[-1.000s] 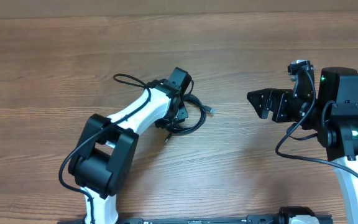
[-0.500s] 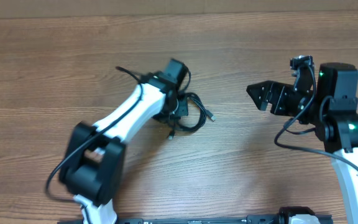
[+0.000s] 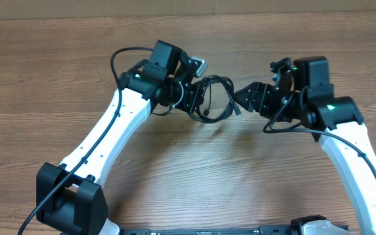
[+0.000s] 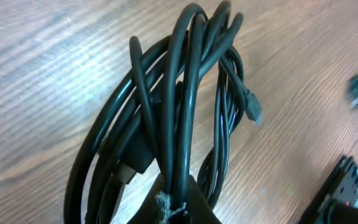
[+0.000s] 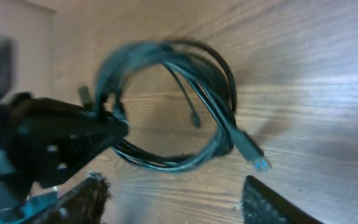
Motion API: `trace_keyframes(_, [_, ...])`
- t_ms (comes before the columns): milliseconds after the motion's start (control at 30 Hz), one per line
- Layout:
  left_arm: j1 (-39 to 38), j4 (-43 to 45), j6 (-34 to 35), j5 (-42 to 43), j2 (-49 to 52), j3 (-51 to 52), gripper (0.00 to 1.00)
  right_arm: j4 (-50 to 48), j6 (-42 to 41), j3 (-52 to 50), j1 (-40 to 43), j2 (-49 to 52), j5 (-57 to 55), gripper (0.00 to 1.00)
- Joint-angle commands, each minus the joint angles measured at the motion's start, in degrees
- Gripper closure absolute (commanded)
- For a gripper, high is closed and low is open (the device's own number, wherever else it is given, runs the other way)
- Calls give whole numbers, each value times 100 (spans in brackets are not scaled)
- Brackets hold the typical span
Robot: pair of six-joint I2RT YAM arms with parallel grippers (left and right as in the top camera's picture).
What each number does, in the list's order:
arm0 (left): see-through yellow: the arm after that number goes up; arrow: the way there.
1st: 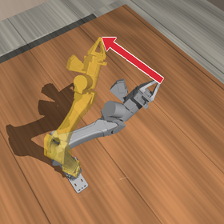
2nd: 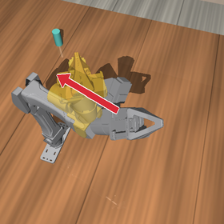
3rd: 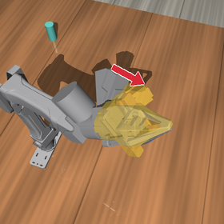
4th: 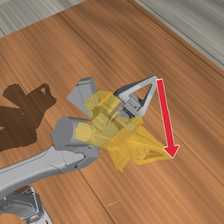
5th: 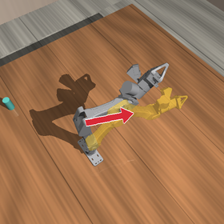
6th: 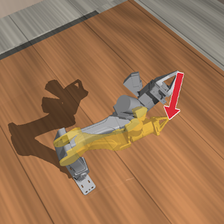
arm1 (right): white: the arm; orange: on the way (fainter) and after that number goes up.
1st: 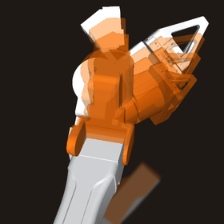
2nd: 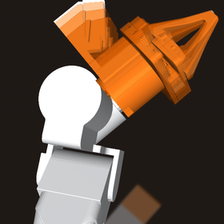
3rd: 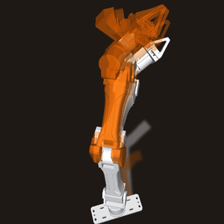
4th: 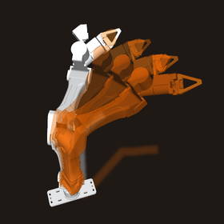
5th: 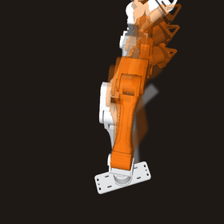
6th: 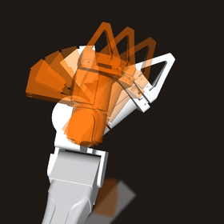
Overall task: Untangle cables
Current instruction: 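Bring the right gripper to the bundle and grasp a cable strand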
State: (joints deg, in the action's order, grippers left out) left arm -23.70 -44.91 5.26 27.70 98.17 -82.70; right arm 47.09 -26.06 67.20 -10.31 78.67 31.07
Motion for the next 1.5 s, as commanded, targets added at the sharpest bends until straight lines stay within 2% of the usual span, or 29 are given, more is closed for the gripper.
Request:
trace_keyframes(0, [157,61,407,262,9,-35,96,-46,-573,133,-229,352,-208,36])
trace_keyframes(100, [160,35,557,262,9,-35,96,-446,-935,133,-356,586,61,41])
trace_keyframes(233, [162,13,1390,214,9,-35,96,-1209,-1580,136,-422,595,402,55])
trace_keyframes(300, [162,13,1759,216,9,-35,96,-1419,-1947,136,-422,597,398,57])
trace_keyframes(333, [155,11,2153,221,9,-33,96,-1646,-2260,136,-426,608,350,59])
trace_keyframes(433, [149,13,2658,240,9,-33,96,-1888,-2876,136,-472,706,-17,67])
trace_keyframes(633, [151,22,3475,267,9,-33,96,-2288,-3654,136,-756,1178,-142,68])
trace_keyframes(900, [151,267,3799,763,9,-33,96,-2653,-3877,136,-927,1381,-57,69])
trace_keyframes(1467, [153,817,3869,2299,9,-33,96,-2924,-4015,136,-925,1757,-98,73])
